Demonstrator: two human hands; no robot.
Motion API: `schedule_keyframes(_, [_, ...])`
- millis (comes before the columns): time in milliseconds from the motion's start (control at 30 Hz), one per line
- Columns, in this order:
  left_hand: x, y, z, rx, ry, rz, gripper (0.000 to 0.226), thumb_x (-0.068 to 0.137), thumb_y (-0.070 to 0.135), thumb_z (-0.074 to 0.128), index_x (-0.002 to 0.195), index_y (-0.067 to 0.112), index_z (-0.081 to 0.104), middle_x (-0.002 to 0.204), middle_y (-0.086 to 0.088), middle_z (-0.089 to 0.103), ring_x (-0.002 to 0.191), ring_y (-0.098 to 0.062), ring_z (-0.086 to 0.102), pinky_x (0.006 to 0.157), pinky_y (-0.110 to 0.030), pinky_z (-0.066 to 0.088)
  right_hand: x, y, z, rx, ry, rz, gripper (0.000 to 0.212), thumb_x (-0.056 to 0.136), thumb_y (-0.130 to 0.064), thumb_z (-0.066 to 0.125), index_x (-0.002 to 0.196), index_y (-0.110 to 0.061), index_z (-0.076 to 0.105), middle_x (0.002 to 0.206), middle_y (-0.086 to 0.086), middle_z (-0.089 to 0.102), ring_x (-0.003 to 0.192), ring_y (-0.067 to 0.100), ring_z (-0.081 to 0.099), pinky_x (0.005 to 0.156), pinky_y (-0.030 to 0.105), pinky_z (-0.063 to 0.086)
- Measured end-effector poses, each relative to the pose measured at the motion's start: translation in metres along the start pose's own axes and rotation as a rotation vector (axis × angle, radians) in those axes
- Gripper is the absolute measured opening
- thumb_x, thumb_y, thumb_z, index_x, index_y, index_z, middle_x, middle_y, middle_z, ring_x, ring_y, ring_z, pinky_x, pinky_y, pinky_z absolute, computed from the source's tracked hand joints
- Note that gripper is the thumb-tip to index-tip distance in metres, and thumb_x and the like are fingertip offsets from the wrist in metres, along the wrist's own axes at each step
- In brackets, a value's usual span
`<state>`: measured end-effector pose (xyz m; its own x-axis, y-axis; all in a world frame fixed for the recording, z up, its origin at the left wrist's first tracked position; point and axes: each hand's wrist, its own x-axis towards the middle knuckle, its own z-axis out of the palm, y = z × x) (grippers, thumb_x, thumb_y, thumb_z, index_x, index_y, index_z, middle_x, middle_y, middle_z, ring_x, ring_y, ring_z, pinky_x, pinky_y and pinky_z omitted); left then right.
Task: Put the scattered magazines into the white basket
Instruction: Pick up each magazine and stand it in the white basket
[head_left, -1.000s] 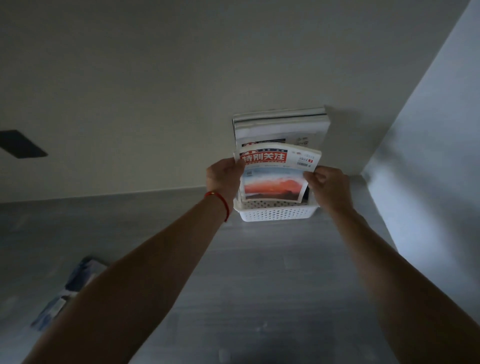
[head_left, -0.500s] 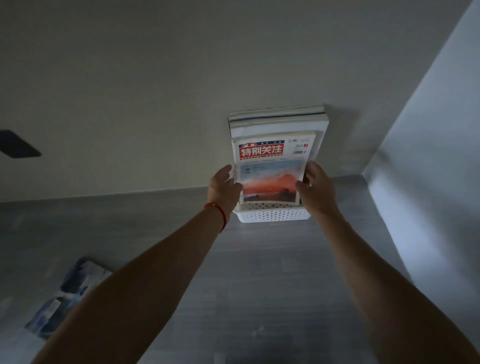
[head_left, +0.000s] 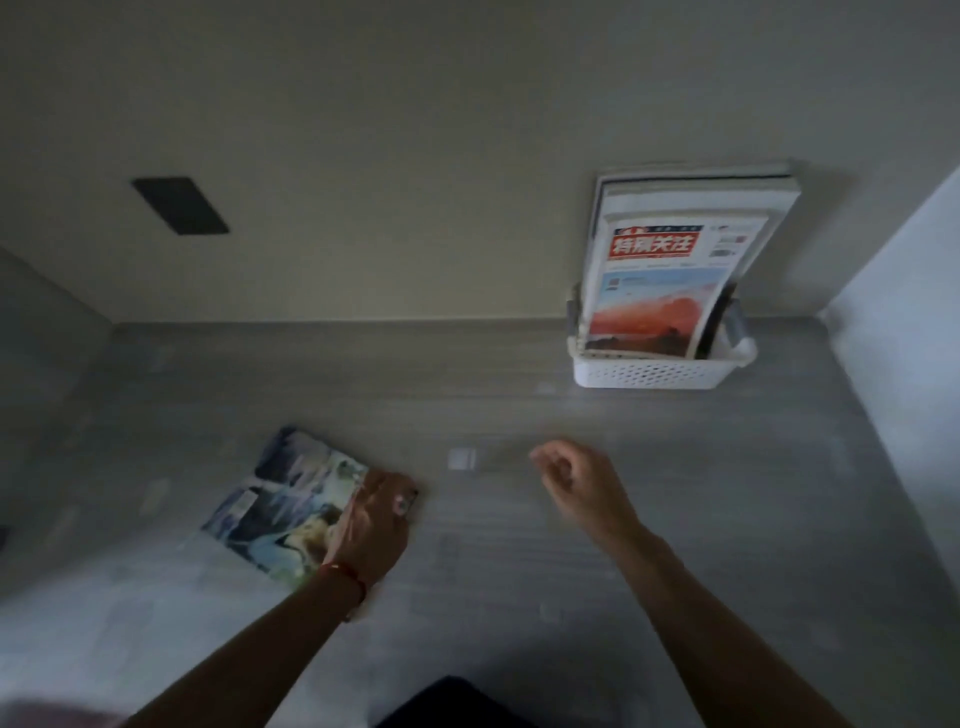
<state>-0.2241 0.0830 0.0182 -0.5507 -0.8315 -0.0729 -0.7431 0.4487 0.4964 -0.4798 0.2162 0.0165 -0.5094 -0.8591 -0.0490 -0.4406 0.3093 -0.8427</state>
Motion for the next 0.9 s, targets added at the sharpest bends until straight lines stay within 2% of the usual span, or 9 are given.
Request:
schedule_keyframes(67, [0.001, -0.038, -0.008, 0.148, -0.158, -0.078, 0.057, 0.078, 0.004, 0.053, 0.135, 0.010, 0.057, 0.140, -0.022, 0.051, 0.131, -0.040, 0.048, 0.107, -0.046, 0.042, -0.016, -0.017, 0.045, -0.069, -0.199, -0.061, 0.018, 0.096, -0.017, 0.061, 0.108, -0.012, 0.073, 0.101, 0.005, 0.075, 0.091, 0.021, 0.071, 0.083, 0.031, 0.054])
schedule_keyframes(133, [0.009, -0.068, -0.018, 0.297, -0.287, -0.082, 0.070, 0.084, 0.014, 0.058, 0.150, 0.022, 0.038, 0.160, -0.012, 0.029, 0.147, -0.033, 0.026, 0.116, -0.045, 0.033, -0.029, -0.033, 0.085, -0.142, -0.360, -0.080, 0.026, 0.094, -0.014, 0.057, 0.118, -0.013, 0.069, 0.112, 0.006, 0.070, 0.100, 0.021, 0.067, 0.086, 0.024, 0.048])
schedule_keyframes(233, [0.027, -0.091, -0.028, 0.457, -0.431, 0.042, 0.076, 0.091, 0.021, 0.053, 0.157, 0.029, 0.015, 0.168, -0.001, 0.005, 0.155, -0.025, 0.005, 0.123, -0.048, 0.017, -0.040, -0.052, 0.124, -0.210, -0.445, -0.043, 0.036, 0.095, -0.018, 0.051, 0.130, -0.022, 0.061, 0.124, 0.002, 0.062, 0.102, 0.016, 0.065, 0.089, 0.026, 0.048])
schedule_keyframes(333, [0.040, -0.095, -0.027, 0.477, -0.512, 0.142, 0.075, 0.096, 0.015, 0.050, 0.157, 0.031, 0.009, 0.168, 0.002, -0.002, 0.155, -0.020, -0.004, 0.125, -0.050, 0.005, -0.044, -0.063, 0.139, -0.230, -0.448, -0.001, 0.037, 0.098, -0.018, 0.050, 0.133, -0.025, 0.059, 0.127, 0.002, 0.060, 0.105, 0.014, 0.063, 0.092, 0.028, 0.050])
schedule_keyframes(500, [0.054, -0.092, -0.022, 0.625, -0.481, 0.335, 0.080, 0.090, 0.013, 0.062, 0.155, 0.028, 0.018, 0.164, -0.008, 0.016, 0.152, -0.028, 0.015, 0.125, -0.048, 0.009, -0.042, -0.066, 0.134, -0.279, -0.359, 0.117, 0.035, 0.098, -0.015, 0.052, 0.131, -0.020, 0.062, 0.129, 0.004, 0.063, 0.111, 0.016, 0.064, 0.097, 0.027, 0.049])
schedule_keyframes(567, [0.059, -0.090, -0.027, 0.630, -0.369, 0.406, 0.070, 0.086, 0.018, 0.067, 0.148, 0.028, 0.034, 0.153, -0.010, 0.033, 0.141, -0.031, 0.035, 0.120, -0.046, 0.024, -0.045, -0.064, 0.133, -0.269, -0.287, 0.163, 0.035, 0.097, -0.012, 0.053, 0.130, -0.018, 0.064, 0.129, 0.003, 0.065, 0.112, 0.014, 0.065, 0.094, 0.019, 0.047])
schedule_keyframes(633, [0.063, -0.089, -0.033, 0.588, -0.213, 0.536, 0.043, 0.085, 0.020, 0.069, 0.127, 0.022, 0.058, 0.129, -0.010, 0.055, 0.117, -0.033, 0.055, 0.103, -0.042, 0.043, -0.050, -0.062, 0.134, -0.225, -0.245, 0.204, 0.034, 0.097, -0.011, 0.054, 0.128, -0.017, 0.065, 0.127, 0.000, 0.066, 0.110, 0.012, 0.066, 0.092, 0.014, 0.045])
schedule_keyframes(733, [0.064, -0.083, -0.049, 0.347, -0.070, 0.671, 0.016, 0.086, 0.013, 0.069, 0.101, 0.014, 0.072, 0.094, -0.011, 0.071, 0.084, -0.034, 0.066, 0.076, -0.040, 0.055, -0.060, -0.057, 0.138, -0.132, -0.202, 0.233, 0.039, 0.092, -0.013, 0.061, 0.130, -0.020, 0.062, 0.125, -0.001, 0.068, 0.104, 0.010, 0.067, 0.093, 0.020, 0.051])
schedule_keyframes(900, [0.074, -0.031, -0.082, -0.070, -0.061, 0.621, 0.008, 0.097, 0.021, 0.052, 0.098, 0.017, 0.060, 0.088, -0.006, 0.073, 0.080, -0.029, 0.067, 0.070, -0.039, 0.054, -0.069, -0.046, 0.110, 0.241, -0.199, 0.284, 0.078, 0.082, -0.007, 0.073, 0.144, -0.035, 0.036, 0.126, -0.005, 0.060, 0.110, 0.015, 0.065, 0.085, 0.028, 0.059])
